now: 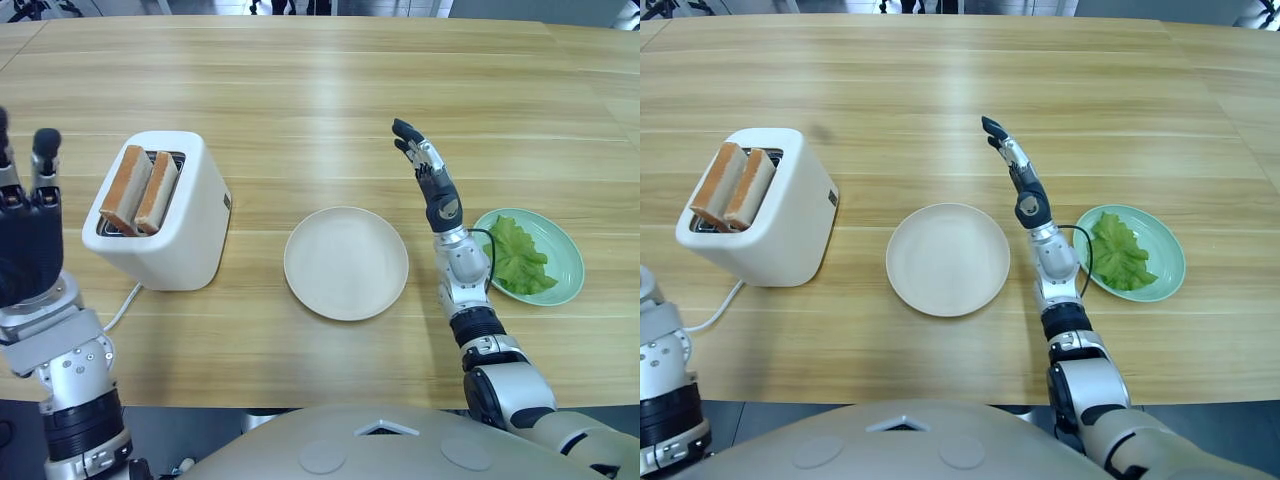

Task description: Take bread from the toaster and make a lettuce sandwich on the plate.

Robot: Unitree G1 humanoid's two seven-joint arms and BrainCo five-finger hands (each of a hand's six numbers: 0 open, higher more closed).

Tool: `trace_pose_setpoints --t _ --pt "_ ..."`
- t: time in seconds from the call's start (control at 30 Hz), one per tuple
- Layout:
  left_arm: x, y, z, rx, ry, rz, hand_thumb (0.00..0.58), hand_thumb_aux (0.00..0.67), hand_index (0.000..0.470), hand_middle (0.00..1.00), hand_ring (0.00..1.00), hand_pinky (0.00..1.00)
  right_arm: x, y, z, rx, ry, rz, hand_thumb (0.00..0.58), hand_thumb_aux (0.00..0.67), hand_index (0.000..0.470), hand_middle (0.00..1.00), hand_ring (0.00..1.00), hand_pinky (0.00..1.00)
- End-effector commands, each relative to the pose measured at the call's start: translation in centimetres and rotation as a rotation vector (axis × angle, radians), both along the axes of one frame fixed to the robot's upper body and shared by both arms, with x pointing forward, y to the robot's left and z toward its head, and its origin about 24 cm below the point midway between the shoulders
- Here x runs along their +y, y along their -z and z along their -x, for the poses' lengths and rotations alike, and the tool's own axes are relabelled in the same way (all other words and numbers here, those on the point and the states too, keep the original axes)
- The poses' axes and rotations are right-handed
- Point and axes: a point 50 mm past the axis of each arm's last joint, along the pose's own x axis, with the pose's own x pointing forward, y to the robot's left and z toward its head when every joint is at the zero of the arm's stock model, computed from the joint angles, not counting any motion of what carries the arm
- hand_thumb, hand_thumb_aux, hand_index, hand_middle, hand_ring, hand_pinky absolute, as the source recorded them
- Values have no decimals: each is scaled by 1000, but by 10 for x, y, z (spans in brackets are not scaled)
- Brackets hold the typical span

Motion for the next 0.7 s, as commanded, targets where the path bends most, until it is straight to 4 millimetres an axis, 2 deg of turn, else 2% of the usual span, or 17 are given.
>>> trace_pose_setpoints --t 0.03,0.17,0.23,0.37,0.47,0.7 --pt "25 -10 -5 -38 -378 -210 0 0 0 0 0 0 -6 3 2 9 29 4 0 0 0 0 0 0" --pt "59 -18 -11 -79 -798 -346 0 0 0 0 0 0 -2 5 4 16 28 -1 0 0 0 0 0 0" --pt "72 -16 -19 -60 -941 -380 0 0 0 0 0 0 -2 7 6 16 33 -1 0 0 0 0 0 0" --pt "92 10 -41 109 -1113 -528 0 0 0 0 0 0 -4 6 7 12 50 -24 0 0 0 0 0 0" --pt "101 25 -50 179 -1204 -661 0 0 0 0 0 0 -1 8 6 24 43 -19 0 0 0 0 0 0" --pt "122 42 -49 312 -1341 -864 0 0 0 0 0 0 -5 7 7 16 53 -6 0 0 0 0 0 0"
